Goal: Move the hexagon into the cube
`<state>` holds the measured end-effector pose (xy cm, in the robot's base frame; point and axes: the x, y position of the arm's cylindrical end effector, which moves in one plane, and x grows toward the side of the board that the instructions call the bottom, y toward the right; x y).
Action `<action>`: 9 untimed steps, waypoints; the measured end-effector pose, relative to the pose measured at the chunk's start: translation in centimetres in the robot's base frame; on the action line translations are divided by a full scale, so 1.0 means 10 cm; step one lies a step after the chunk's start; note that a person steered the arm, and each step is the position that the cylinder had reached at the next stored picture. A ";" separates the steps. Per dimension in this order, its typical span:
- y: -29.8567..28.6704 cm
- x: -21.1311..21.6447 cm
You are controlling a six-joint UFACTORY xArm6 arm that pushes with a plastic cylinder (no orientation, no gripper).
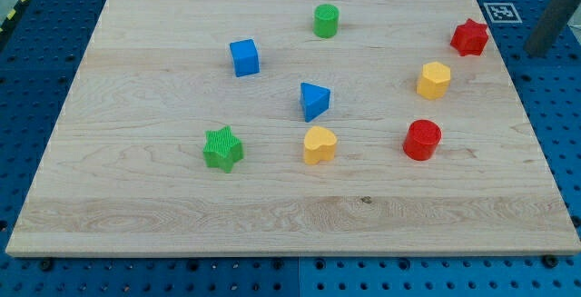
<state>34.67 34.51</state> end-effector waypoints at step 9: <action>-3.51 0.37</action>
<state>38.34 -0.59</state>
